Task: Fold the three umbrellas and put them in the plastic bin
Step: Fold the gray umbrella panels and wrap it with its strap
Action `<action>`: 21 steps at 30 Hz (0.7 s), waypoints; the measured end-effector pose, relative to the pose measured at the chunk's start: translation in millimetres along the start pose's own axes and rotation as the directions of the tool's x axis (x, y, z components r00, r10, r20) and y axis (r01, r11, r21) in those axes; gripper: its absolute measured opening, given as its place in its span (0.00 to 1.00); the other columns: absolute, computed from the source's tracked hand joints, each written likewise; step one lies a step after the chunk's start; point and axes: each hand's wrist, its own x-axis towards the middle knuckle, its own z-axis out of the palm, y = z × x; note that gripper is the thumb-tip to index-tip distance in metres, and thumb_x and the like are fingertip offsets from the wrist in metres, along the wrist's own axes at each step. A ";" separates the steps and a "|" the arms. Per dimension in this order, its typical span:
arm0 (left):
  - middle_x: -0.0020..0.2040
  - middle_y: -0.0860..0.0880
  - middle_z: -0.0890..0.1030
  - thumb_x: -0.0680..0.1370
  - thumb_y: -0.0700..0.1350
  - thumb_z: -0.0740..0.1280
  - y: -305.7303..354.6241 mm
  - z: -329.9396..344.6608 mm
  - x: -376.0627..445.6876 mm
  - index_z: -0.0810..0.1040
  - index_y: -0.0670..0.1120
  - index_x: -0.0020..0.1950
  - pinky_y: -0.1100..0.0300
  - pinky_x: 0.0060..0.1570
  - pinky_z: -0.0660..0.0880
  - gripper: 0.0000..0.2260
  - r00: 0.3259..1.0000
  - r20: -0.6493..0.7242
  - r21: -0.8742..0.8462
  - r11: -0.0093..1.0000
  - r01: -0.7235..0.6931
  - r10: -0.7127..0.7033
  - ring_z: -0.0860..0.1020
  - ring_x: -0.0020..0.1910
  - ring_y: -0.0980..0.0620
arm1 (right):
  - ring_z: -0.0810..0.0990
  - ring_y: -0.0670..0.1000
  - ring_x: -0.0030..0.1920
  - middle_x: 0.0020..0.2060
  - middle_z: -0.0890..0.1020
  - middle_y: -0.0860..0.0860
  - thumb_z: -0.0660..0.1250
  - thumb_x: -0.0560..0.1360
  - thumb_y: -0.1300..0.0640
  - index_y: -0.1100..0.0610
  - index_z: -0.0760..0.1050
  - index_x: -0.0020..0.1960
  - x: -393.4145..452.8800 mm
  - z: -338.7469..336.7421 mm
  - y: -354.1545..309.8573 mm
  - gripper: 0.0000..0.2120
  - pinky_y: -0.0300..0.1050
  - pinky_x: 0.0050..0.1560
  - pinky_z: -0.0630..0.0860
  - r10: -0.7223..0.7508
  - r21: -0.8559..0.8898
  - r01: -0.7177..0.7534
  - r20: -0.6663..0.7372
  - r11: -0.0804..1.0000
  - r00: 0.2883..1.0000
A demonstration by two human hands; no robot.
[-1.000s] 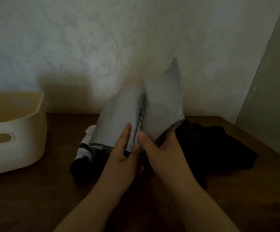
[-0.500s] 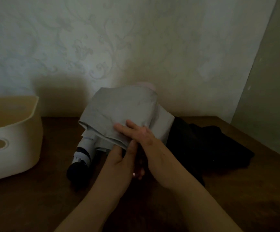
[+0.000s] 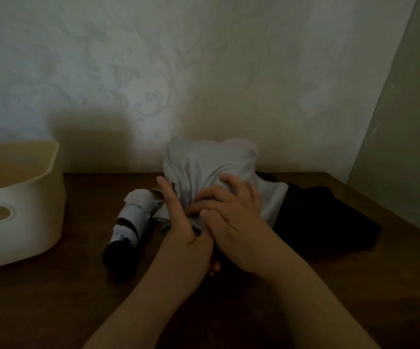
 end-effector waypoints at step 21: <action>0.24 0.49 0.73 0.75 0.36 0.63 2.4 -18.3 20.5 0.62 0.49 0.72 0.64 0.18 0.67 0.27 0.972 -0.045 -0.743 0.658 0.123 -0.232 0.70 0.19 0.55 | 0.57 0.41 0.68 0.66 0.63 0.40 0.66 0.75 0.56 0.46 0.63 0.69 -15.1 0.0 14.2 0.25 0.33 0.66 0.56 0.302 0.216 -0.236 -0.358 0.947 0.884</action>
